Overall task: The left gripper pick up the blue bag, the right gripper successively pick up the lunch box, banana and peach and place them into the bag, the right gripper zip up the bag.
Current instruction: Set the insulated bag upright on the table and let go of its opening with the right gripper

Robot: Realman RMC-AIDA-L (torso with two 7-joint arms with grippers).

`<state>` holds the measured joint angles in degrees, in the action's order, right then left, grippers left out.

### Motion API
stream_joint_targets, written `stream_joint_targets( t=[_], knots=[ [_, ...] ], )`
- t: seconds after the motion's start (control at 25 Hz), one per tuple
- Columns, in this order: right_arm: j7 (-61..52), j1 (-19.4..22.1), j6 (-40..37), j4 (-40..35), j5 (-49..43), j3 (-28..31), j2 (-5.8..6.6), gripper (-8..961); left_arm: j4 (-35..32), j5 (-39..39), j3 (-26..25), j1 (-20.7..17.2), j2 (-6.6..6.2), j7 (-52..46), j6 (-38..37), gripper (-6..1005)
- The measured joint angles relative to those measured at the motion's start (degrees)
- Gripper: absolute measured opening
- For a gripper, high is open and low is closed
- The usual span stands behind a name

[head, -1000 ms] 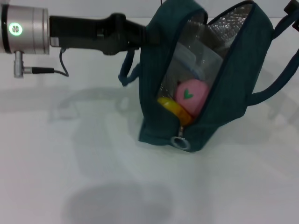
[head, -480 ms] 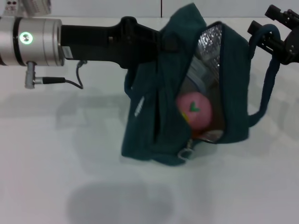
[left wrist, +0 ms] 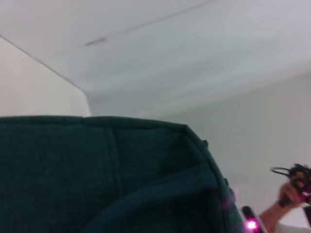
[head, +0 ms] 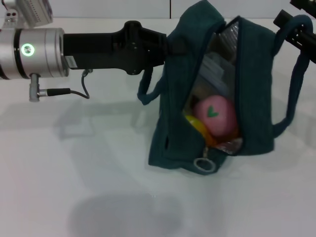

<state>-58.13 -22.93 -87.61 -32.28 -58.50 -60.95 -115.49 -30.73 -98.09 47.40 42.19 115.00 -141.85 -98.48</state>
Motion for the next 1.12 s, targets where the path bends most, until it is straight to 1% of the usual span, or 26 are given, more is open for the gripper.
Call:
stream_joint_targets(
  t=[0.16,0.2,0.32,0.44,0.48,0.6,0.64,0.76,0.88,0.96,1.08,1.12],
  knots=[
    [-0.2,-0.1,4.8,0.4,-0.4,-1.1,0.00,652,1.2,-1.3,0.2,0.0,-0.21,2.1,2.6,60],
    [-0.2,-0.1,5.9,0.4,-0.4,-1.4,0.00,652,1.1,-2.3,0.4,0.1,-0.27,3.3,4.3,60],
    [-0.3,0.0,6.9,0.3,-0.5,-1.8,0.00,652,1.1,-3.9,0.4,0.1,-0.33,4.1,6.4,60],
    [-2.0,1.0,3.6,-3.9,-0.3,-1.7,0.02,652,1.0,-7.5,0.4,-0.5,-0.46,5.6,9.6,59],
    [-3.5,1.8,2.5,-6.8,-0.2,-1.4,0.06,652,0.9,-8.6,0.4,-0.7,-0.48,5.9,10.3,59],
    [-6.8,4.3,3.1,-13.4,0.1,-1.0,0.01,652,0.8,-11.0,0.3,-0.9,-0.50,6.3,11.6,59],
    [-7.2,4.4,3.9,-13.9,0.1,-0.9,0.02,651,0.8,-10.9,0.2,-0.9,-0.52,6.3,11.5,59],
    [-7.5,3.7,7.4,-12.1,-1.8,-1.5,0.20,651,0.7,-8.0,-0.1,-0.5,-0.54,6.2,10.0,59],
    [-7.3,0.6,10.7,-7.6,-6.1,-1.4,0.21,651,0.7,-4.0,-0.1,-0.2,-0.55,6.1,7.2,59],
    [-7.1,-0.6,12.6,-6.0,-7.8,-1.3,0.19,651,0.6,-3.2,-0.1,-0.2,-0.77,6.1,6.6,57],
    [-6.9,-0.5,14.8,-5.5,-8.5,-1.1,0.20,651,0.8,-3.1,-0.3,-0.7,-1.54,6.0,6.9,55],
    [-6.8,0.1,15.3,-5.5,-8.5,-0.8,0.19,651,0.9,-3.1,-0.4,-1.0,-1.70,6.0,7.1,55]
  ],
)
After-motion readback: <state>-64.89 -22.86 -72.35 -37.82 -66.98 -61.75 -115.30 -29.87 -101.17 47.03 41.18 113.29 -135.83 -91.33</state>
